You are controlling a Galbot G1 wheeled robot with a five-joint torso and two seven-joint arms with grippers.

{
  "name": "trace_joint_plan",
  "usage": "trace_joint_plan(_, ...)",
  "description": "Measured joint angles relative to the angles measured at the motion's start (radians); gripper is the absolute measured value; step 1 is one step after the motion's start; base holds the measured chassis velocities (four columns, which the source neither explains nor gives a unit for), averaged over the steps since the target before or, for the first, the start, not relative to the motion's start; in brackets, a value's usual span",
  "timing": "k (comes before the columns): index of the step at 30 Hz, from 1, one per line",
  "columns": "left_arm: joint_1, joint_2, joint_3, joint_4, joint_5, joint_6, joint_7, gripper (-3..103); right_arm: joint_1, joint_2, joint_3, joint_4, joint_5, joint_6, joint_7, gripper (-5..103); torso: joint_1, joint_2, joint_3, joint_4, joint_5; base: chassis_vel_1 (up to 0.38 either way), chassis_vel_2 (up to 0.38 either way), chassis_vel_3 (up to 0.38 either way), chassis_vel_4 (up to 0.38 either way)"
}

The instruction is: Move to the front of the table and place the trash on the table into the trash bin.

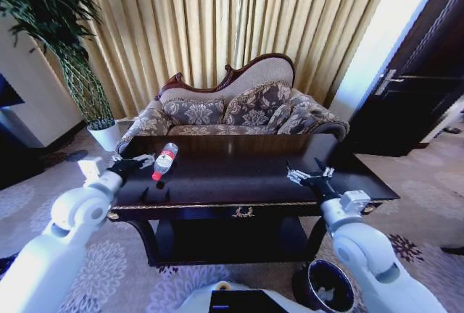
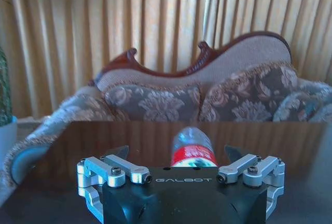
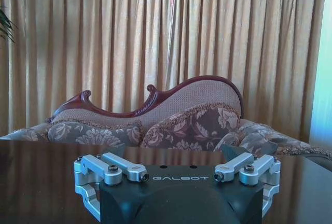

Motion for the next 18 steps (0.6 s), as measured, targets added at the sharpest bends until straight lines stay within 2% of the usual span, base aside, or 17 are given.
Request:
trace_joint_plan(4, -0.040, -0.004, 0.040, 0.018, -0.014, 0.031, -0.011, 100, -0.003, 0.006, 0.000, -0.002, -0.007, 0.003, 0.000, 100, 0.000, 0.000, 0.000, -0.0001, 0.0000, 0.000, 0.000, 0.000, 0.000)
trace_joint_plan(8, -0.055, -0.009, 0.057, 0.017, -0.034, 0.087, -0.038, 100, 0.002, 0.005, -0.003, -0.006, -0.009, 0.006, 0.000, 100, 0.000, 0.000, 0.000, 0.0000, 0.0000, 0.000, 0.000, 0.000, 0.000)
trace_joint_plan(18, -0.041, -0.014, 0.048, 0.030, -0.059, 0.098, -0.066, 100, 0.013, 0.003, -0.008, -0.013, -0.011, 0.010, -0.001, 100, 0.000, 0.000, 0.000, 0.0000, 0.0000, 0.000, 0.000, 0.000, 0.000)
